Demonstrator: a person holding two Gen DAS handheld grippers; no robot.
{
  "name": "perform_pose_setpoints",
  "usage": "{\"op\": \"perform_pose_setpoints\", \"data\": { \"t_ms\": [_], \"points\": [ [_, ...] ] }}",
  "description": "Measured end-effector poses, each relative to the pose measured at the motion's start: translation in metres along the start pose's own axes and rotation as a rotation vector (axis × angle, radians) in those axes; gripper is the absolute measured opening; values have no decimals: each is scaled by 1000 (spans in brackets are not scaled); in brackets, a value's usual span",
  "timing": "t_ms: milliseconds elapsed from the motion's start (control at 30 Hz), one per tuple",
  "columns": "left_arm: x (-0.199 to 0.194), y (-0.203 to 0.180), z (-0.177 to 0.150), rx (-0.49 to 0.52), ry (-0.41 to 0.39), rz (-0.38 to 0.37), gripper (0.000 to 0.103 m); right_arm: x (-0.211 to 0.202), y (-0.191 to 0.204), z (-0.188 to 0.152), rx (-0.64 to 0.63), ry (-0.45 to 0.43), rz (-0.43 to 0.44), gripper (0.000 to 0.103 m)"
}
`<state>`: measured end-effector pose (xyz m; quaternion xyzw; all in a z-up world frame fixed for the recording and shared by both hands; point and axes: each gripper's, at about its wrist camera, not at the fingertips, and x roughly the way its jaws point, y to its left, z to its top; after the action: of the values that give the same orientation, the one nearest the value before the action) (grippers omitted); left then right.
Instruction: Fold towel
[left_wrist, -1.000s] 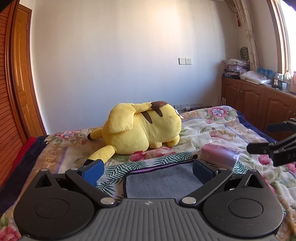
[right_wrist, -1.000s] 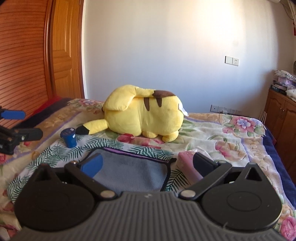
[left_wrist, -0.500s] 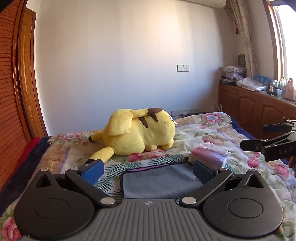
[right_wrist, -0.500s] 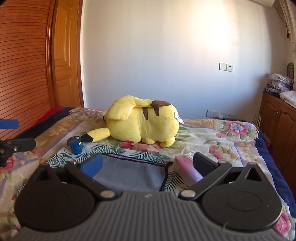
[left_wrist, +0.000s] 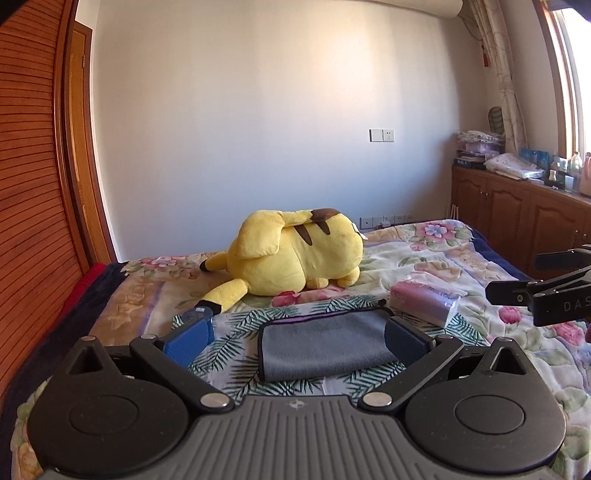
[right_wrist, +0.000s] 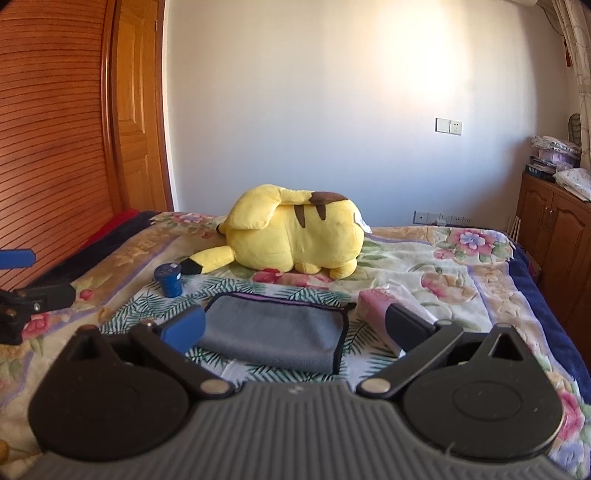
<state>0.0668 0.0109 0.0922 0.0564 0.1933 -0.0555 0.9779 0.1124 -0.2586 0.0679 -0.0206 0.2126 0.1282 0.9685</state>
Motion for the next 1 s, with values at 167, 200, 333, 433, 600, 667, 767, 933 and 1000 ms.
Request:
{"op": "perform_pose_setpoints", "data": {
  "t_ms": [167,200,333,433,600,667,767,933,1000],
  "points": [
    [-7,-2,-16,-15,20,-8,87,-7,8,-15,5,12,9,103],
    [-7,-2,-19,-17,25,-8,87,-8,9,-19,5,17,9,103],
    [-7,-3,-34,-33,50,-12,87,-11,11,-31,6,26,8,103],
    [-5,-5,-44,-44,66,-17,87,-17,12,-41,8,18,7,103],
    [-2,-8,-59,-64,83,-21,87,-19,10,-56,21,25,-6,103],
    [-1,-9,-65,-70,90,-21,87,-20,9,-63,23,26,-12,103],
    [0,-12,-75,-67,101,-13,87,-21,8,-74,27,32,-21,103],
    [3,-18,-92,-53,123,-7,87,-22,8,-93,53,30,-46,103],
    [3,-20,-97,-49,120,-2,87,-23,10,-99,42,20,-56,103]
  ]
}}
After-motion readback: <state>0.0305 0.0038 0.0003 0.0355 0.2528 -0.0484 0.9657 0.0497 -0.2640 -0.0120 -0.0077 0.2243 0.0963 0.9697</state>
